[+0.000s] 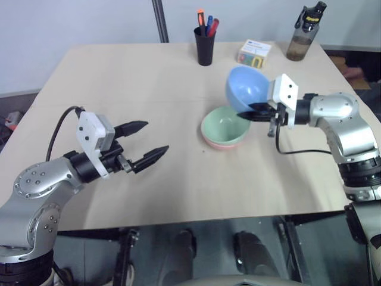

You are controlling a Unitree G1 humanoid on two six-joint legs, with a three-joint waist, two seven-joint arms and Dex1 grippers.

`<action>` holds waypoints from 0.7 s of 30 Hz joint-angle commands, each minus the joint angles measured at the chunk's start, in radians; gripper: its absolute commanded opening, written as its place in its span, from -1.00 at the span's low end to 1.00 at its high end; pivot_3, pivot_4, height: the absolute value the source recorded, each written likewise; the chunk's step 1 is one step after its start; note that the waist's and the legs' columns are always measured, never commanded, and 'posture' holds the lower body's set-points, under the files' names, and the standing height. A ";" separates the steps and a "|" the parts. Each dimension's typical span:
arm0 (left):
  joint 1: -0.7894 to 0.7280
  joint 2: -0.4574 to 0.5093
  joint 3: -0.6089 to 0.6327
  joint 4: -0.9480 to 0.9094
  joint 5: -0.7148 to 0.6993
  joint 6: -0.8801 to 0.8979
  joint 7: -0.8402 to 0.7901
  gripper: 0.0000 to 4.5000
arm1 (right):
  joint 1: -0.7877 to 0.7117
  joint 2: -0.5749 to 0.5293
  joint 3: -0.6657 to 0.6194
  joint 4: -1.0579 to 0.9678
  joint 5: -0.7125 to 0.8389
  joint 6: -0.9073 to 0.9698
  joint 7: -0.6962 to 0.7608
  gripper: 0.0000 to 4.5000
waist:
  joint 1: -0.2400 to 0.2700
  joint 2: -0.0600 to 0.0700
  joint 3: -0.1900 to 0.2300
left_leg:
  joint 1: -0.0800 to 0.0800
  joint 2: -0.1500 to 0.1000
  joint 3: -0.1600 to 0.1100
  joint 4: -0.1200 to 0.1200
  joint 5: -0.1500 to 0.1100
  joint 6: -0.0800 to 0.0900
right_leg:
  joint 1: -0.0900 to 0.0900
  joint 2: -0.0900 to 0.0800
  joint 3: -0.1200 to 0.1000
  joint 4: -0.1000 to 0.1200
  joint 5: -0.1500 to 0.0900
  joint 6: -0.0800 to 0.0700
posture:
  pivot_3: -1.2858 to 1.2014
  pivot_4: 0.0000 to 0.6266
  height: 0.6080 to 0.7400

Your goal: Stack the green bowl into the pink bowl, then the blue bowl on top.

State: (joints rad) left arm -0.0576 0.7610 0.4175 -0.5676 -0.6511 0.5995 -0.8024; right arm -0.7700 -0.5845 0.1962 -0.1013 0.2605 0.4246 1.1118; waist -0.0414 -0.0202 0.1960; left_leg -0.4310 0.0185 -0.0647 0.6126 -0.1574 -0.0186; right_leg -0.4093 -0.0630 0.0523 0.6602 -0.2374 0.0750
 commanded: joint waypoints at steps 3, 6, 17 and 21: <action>-0.002 0.008 0.002 -0.014 0.000 -0.028 0.011 1.00 | 0.022 0.042 0.075 0.006 -0.047 0.001 -0.035 -0.97 | 0.001 0.000 0.000 | 0.000 0.000 0.000 0.000 0.000 0.000 | 0.000 0.000 0.000 0.000 0.000 0.000 | 0.03 -0.52 1.00; 0.003 0.009 0.004 -0.016 0.000 -0.030 0.013 1.00 | -0.005 0.070 0.093 0.093 -0.082 -0.039 -0.050 -0.58 | 0.000 0.000 0.000 | -0.001 0.000 0.001 0.000 0.000 0.000 | -0.001 0.000 0.000 0.000 0.000 0.000 | 0.03 -0.52 1.00; 0.108 -0.004 0.060 -0.073 -0.102 -0.007 -0.017 1.00 | 0.043 0.000 -0.099 0.005 0.044 0.021 -0.035 0.97 | 0.002 0.000 0.000 | -0.001 0.000 0.001 0.000 0.000 0.000 | -0.001 0.000 0.000 0.000 0.000 0.000 | 0.03 -0.52 1.00; 0.166 -0.004 0.089 -0.077 -0.085 -0.019 0.021 1.00 | 0.164 -0.139 -0.211 -0.053 0.097 0.056 0.001 0.97 | 0.011 0.000 0.000 | -0.002 0.000 0.001 0.000 -0.001 -0.001 | 0.000 -0.001 0.000 -0.003 0.000 0.000 | 0.03 -0.52 1.00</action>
State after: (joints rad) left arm 0.1009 0.7514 0.4638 -0.6090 -0.7303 0.5955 -0.7923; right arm -0.6201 -0.6965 0.0410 -0.1129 0.3267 0.4664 1.0955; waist -0.0303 -0.0205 0.1960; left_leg -0.4325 0.0182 -0.0638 0.6124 -0.1579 -0.0192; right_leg -0.4095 -0.0641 0.0524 0.6575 -0.2374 0.0747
